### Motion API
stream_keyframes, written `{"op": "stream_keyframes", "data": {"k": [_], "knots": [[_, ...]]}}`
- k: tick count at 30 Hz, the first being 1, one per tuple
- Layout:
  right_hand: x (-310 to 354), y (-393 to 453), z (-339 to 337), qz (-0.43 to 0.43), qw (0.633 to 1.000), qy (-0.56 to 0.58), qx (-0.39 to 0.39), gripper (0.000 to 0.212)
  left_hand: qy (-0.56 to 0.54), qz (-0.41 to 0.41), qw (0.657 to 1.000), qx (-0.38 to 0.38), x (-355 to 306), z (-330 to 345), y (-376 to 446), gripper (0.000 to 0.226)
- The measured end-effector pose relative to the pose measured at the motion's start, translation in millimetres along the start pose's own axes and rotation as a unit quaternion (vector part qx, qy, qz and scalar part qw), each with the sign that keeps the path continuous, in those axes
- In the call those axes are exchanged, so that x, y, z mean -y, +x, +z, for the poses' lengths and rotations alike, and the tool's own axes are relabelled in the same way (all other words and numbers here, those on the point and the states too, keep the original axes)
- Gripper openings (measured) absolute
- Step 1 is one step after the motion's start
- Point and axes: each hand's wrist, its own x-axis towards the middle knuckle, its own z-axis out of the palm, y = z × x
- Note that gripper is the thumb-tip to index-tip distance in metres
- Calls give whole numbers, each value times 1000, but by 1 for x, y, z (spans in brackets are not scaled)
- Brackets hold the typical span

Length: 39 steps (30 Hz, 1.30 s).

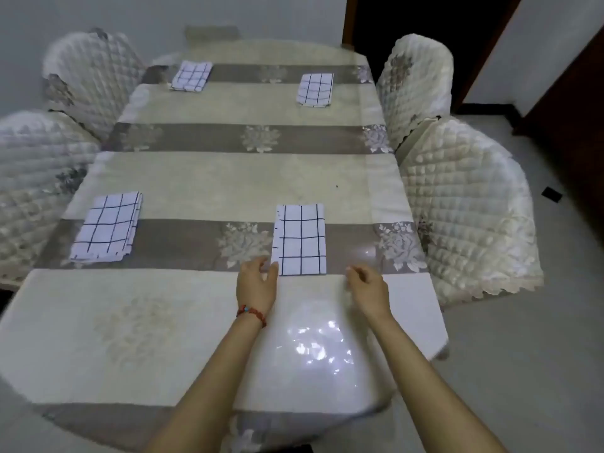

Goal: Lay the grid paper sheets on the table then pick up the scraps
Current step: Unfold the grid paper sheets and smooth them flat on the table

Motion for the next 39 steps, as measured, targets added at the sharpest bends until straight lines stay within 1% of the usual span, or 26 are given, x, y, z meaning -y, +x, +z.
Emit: {"op": "stream_keyframes", "data": {"k": [3, 5, 7, 11, 13, 15, 17, 19, 22, 24, 26, 27, 28, 30, 31, 32, 34, 36, 38, 39], "knots": [[13, 30, 25, 13, 999, -24, -30, 24, 9, -7, 999, 47, -1, 15, 36, 30], [15, 45, 44, 41, 997, -56, -37, 21, 11, -33, 997, 66, -2, 30, 47, 35], [15, 57, 61, 65, 993, -84, -52, 23, 5, -59, 996, 60, -6, 38, 54, 37], [19, 66, 83, 124, 985, -96, -70, 36, -35, -122, 990, 68, -9, 45, 63, 42], [18, 68, 86, 125, 985, -90, -79, 33, -58, -149, 984, 72, -7, 43, 67, 37], [19, 68, 81, 94, 991, -46, -81, 29, -86, -167, 979, 74, -2, 40, 71, 31], [24, 64, 70, 56, 996, 1, -76, 20, -92, -169, 978, 77, -2, 35, 72, 28], [32, 57, 55, 18, 996, 39, -73, 11, -89, -160, 980, 81, -6, 32, 72, 30], [40, 45, 28, -16, 992, 99, -69, 9, -113, -132, 983, 61, -16, 29, 72, 40], [45, 34, 5, -26, 987, 148, -54, 12, -127, -100, 985, 54, -25, 28, 73, 50], [43, 23, -19, -33, 984, 168, -50, 22, -147, -77, 982, 86, -37, 29, 73, 53], [40, 18, -31, -35, 984, 167, -58, 26, -168, -71, 976, 116, -43, 28, 72, 47], [37, 12, -43, -35, 983, 166, -69, 29, -200, -70, 964, 157, -49, 28, 69, 38], [29, -1, -63, -32, 980, 172, -90, 34, -274, -87, 924, 252, -58, 31, 59, 19], [25, -8, -71, -29, 979, 176, -100, 35, -295, -92, 906, 290, -63, 33, 51, 17], [20, -15, -79, -25, 977, 179, -109, 33, -299, -92, 896, 314, -66, 36, 43, 17], [10, -29, -95, -15, 972, 197, -128, 26, -288, -82, 897, 324, -76, 44, 27, 17], [-4, -43, -110, 0, 964, 222, -149, 20, -270, -69, 906, 320, -86, 52, 6, 24], [-20, -56, -126, 22, 955, 242, -172, 18, -264, -60, 907, 322, -96, 62, -18, 28], [-30, -62, -135, 36, 949, 250, -187, 18, -260, -49, 908, 325, -102, 65, -30, 27]]}}
